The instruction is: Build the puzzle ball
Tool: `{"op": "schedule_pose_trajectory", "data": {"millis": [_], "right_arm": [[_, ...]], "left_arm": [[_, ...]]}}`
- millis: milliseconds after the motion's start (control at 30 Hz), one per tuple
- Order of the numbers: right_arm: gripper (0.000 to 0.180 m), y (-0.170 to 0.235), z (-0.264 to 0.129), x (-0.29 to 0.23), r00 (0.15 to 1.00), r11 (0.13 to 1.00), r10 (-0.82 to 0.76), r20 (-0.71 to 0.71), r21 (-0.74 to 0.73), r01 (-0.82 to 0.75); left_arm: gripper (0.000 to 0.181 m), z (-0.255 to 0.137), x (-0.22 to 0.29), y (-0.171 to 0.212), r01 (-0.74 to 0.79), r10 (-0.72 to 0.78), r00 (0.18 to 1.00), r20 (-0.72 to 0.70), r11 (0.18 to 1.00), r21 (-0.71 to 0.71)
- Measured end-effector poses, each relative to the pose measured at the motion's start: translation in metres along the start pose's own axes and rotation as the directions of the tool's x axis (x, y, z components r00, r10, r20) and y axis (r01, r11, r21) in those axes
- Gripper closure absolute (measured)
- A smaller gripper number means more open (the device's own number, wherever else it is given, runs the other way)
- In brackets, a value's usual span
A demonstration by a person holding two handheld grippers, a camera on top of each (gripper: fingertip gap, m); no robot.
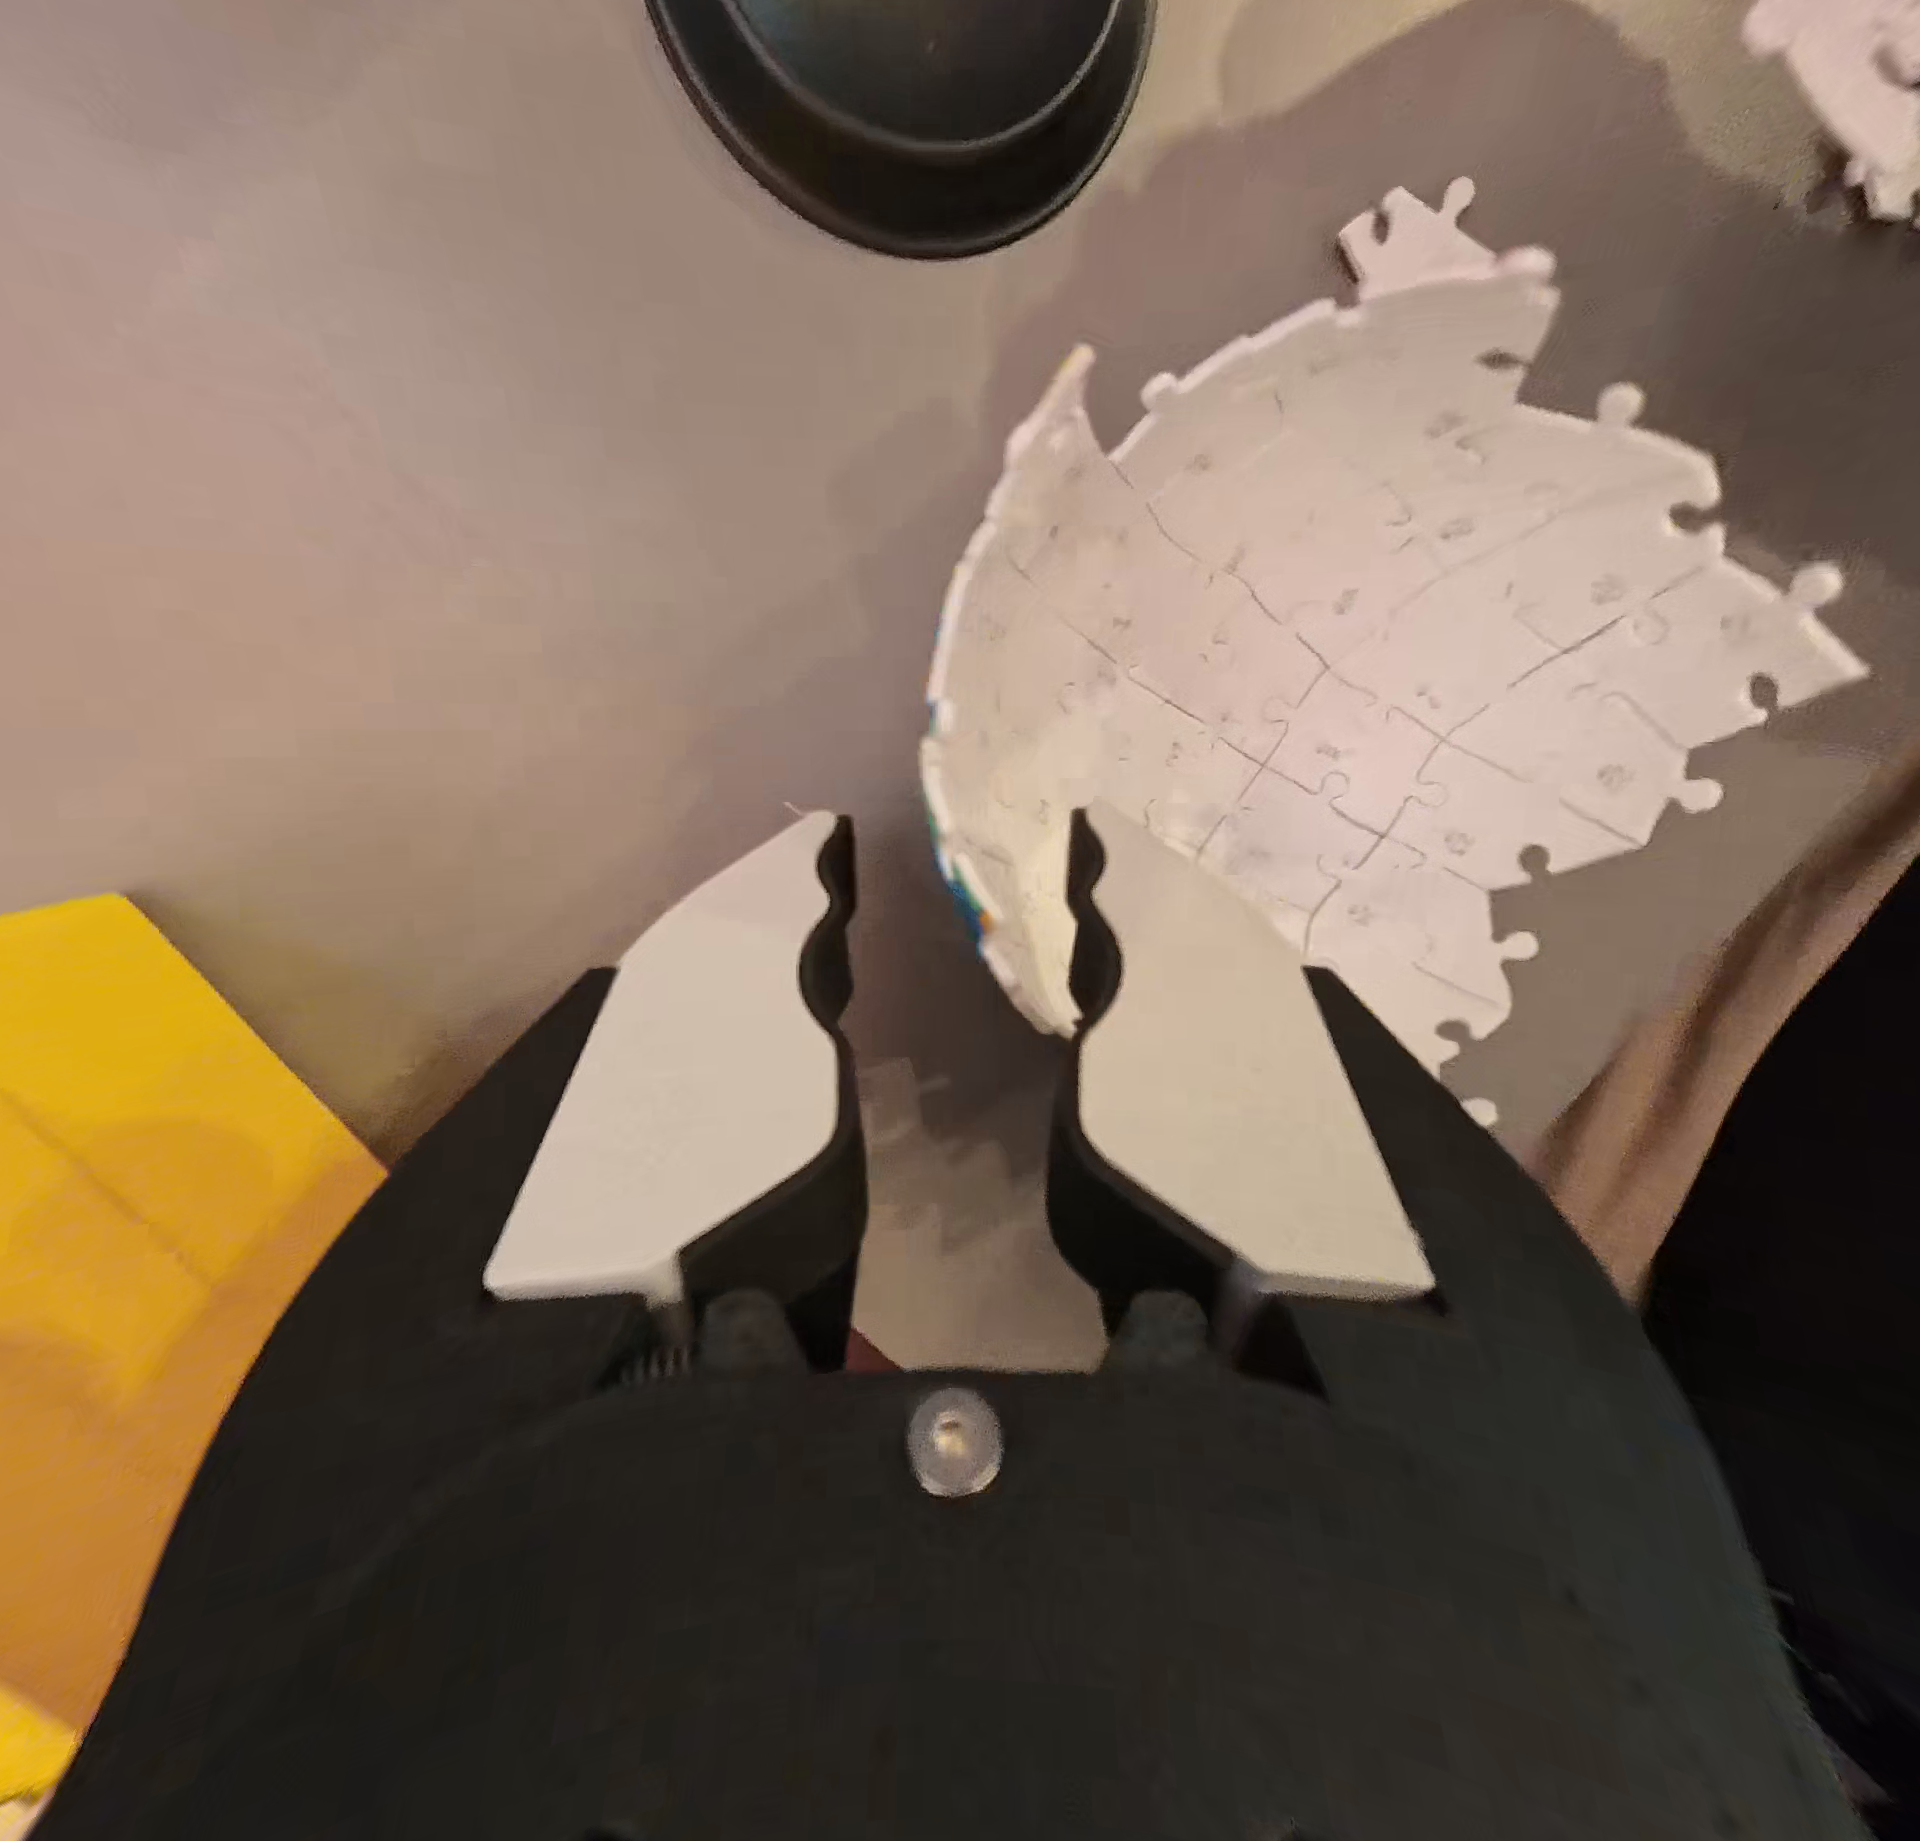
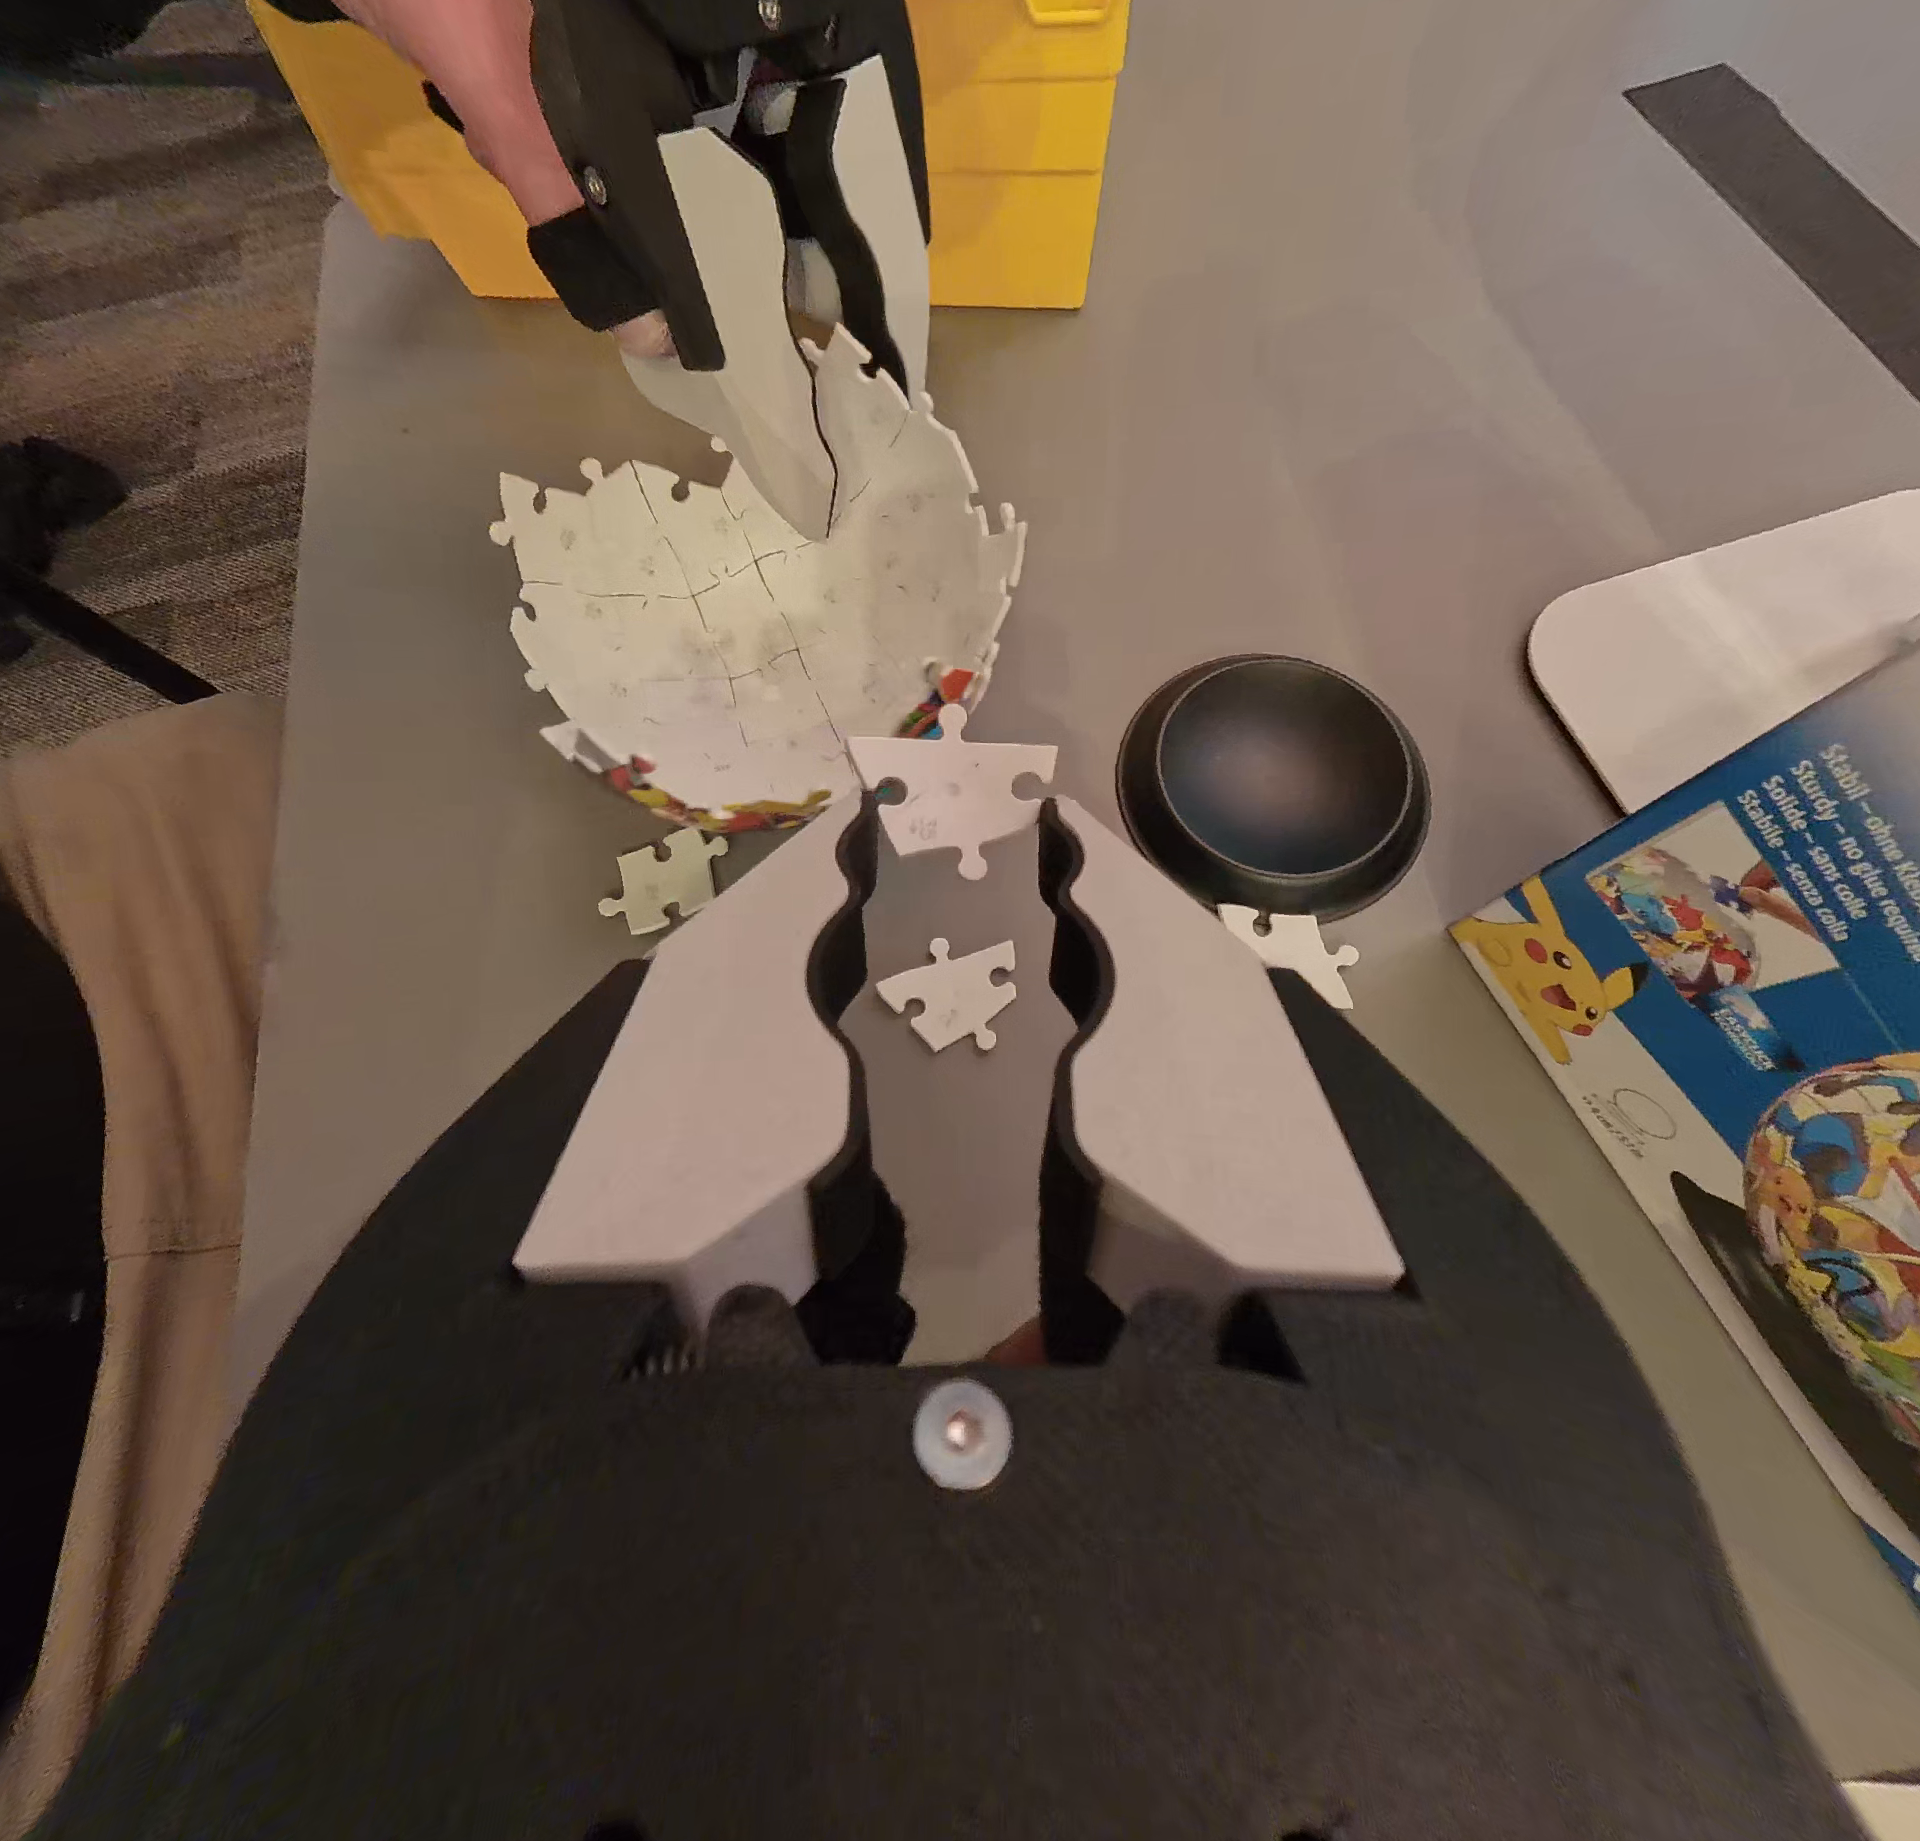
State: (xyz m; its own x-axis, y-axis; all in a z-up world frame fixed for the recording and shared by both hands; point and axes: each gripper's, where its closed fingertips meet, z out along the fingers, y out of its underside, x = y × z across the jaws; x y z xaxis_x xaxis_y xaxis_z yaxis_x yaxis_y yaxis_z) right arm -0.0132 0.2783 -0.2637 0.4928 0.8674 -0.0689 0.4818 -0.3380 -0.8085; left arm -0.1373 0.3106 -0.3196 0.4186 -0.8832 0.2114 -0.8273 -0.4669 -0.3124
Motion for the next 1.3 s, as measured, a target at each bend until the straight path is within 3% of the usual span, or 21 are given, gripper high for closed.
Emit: {"op": "schedule_pose_trajectory", "data": {"millis": [200,267,833,1300], "right_arm": [[0.150,-0.002,-0.002,0.002,1.000,1.000,0.004,-0.007,0.014,-0.004],[0.150,-0.004,-0.003,0.003,1.000,1.000,0.002,-0.012,0.016,-0.002],[0.150,-0.016,0.008,0.000,0.998,1.000,-0.012,-0.061,-0.006,0.012],[0.151,-0.010,0.053,-0.003,0.992,0.986,0.025,-0.123,-0.159,-0.045]], "left_arm": [[0.171,0.002,0.000,0.002,0.047,-0.047,0.999,0.018,0.999,0.008],[0.173,0.003,0.000,0.005,0.044,-0.044,0.999,0.023,0.999,-0.007],[0.177,-0.010,-0.012,0.002,-0.028,0.036,0.996,0.081,0.995,-0.098],[0.178,-0.016,-0.025,-0.008,-0.117,0.195,0.969,0.149,0.903,-0.414]]}}
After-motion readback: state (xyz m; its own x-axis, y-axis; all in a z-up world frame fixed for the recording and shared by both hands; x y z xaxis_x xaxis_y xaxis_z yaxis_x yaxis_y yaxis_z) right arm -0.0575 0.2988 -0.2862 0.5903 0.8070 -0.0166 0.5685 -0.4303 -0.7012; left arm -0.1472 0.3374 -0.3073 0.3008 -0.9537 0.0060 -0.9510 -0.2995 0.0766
